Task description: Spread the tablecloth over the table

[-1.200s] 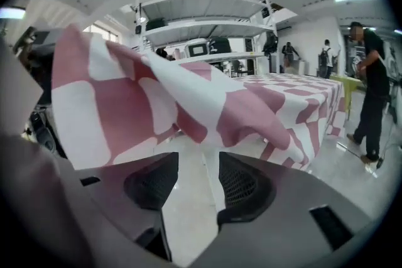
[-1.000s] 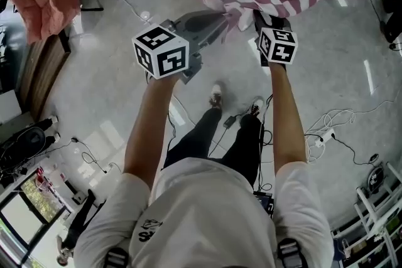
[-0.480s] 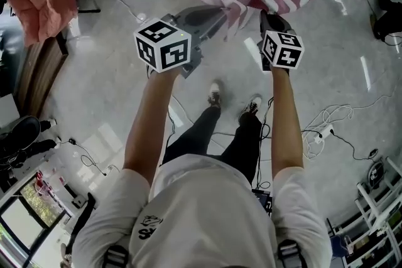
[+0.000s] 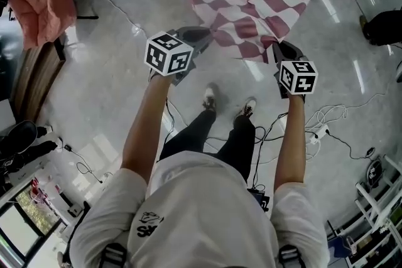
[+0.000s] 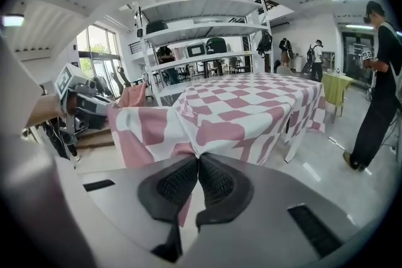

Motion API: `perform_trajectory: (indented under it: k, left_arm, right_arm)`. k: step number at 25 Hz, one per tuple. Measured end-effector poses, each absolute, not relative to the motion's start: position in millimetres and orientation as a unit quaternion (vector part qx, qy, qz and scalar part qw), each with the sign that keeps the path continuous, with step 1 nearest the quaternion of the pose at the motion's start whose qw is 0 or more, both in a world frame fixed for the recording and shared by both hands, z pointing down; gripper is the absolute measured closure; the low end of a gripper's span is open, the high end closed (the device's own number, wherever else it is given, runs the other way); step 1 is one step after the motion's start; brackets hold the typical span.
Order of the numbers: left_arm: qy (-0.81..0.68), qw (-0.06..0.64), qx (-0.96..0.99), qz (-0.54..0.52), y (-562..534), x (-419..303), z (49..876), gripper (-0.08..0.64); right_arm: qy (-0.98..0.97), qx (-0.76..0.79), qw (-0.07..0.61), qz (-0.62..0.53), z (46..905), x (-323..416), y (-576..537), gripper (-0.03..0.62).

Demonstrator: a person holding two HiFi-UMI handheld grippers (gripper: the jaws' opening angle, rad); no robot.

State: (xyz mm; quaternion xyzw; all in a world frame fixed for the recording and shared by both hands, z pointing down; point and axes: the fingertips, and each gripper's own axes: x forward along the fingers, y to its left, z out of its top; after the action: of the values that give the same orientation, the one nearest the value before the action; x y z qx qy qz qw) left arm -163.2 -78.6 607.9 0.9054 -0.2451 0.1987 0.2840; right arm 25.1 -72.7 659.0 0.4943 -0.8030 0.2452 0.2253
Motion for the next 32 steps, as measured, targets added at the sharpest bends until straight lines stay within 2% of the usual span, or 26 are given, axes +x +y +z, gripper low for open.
perform_trajectory:
  k: [7, 13, 14, 16, 17, 23, 32]
  left_arm:
    - [-0.22, 0.351, 0.88, 0.233, -46, -153, 698, 0.528]
    - [-0.249, 0.37, 0.85, 0.279, -56, -155, 784, 0.528]
    - [-0.26, 0.373, 0.843, 0.286, -59, -157, 797, 0.526]
    - [-0.277, 0.375, 0.828, 0.311, -62, -161, 818, 0.391]
    - [-0.281, 0.375, 0.823, 0.322, -62, -162, 826, 0.36]
    - [-0.269, 0.381, 0.823, 0.325, -58, -149, 833, 0.331]
    - [-0.269, 0.35, 0.857, 0.267, -81, -120, 776, 0.33]
  right_arm:
    - [-0.784, 0.504, 0.253, 0.258, 704, 43, -54, 0.568]
    - [-0.76, 0.522, 0.281, 0.267, 772, 47, -59, 0.559]
    - [-0.757, 0.523, 0.28, 0.273, 780, 47, -59, 0.532]
    - [-0.755, 0.518, 0.279, 0.29, 794, 45, -56, 0.38]
    - [-0.754, 0.516, 0.279, 0.296, 799, 46, -54, 0.357]
    - [-0.748, 0.517, 0.289, 0.298, 805, 55, -47, 0.344]
    - [-0.76, 0.534, 0.268, 0.257, 740, 55, -70, 0.348]
